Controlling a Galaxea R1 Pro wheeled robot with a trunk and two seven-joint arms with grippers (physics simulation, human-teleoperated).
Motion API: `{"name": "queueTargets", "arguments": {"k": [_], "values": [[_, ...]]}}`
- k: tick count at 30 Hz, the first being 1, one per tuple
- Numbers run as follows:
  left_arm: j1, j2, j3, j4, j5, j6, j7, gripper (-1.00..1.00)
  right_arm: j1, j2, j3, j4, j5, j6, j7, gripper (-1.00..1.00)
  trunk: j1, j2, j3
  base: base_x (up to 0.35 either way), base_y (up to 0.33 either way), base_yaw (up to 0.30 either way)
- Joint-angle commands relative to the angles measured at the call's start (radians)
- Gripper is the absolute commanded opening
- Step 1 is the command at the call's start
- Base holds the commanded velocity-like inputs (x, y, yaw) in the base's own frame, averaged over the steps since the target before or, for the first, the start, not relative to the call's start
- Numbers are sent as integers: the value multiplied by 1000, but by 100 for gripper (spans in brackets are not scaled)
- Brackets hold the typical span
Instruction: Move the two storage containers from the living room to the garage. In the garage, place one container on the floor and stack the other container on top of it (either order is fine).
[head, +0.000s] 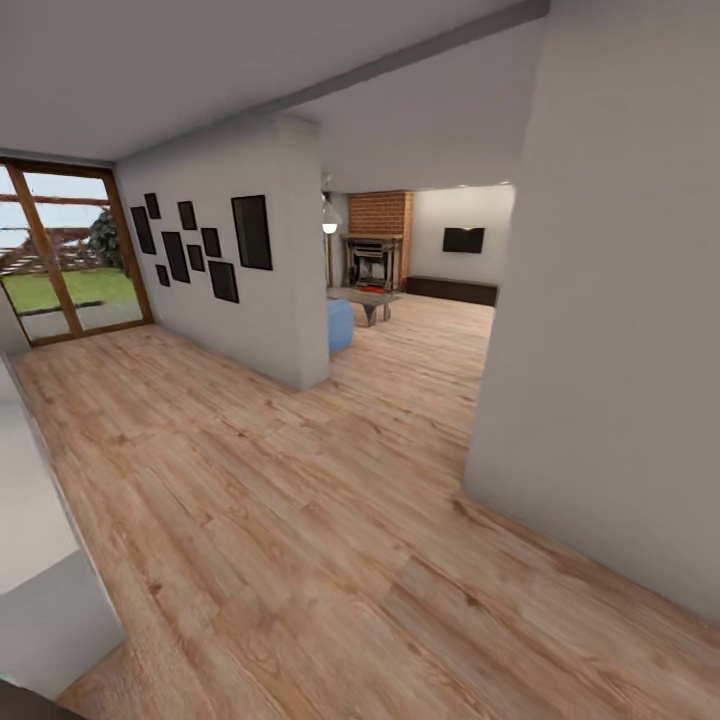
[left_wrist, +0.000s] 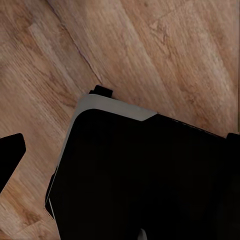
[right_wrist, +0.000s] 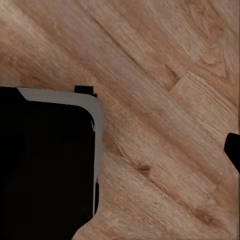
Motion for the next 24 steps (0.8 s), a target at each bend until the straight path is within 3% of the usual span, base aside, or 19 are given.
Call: {"name": "queueTargets", "arguments": {"k": [1, 24], "values": [[-1, -1, 7, 1, 1, -3, 2, 100, -1, 0, 8, 3, -9, -6, 0, 100, 1, -1, -1, 324, -28, 147], [-1, -3, 7, 2, -1, -2, 2, 100, -1, -1, 8, 3, -9, 0, 0, 100, 1, -1, -1, 324, -120, 10]]}}
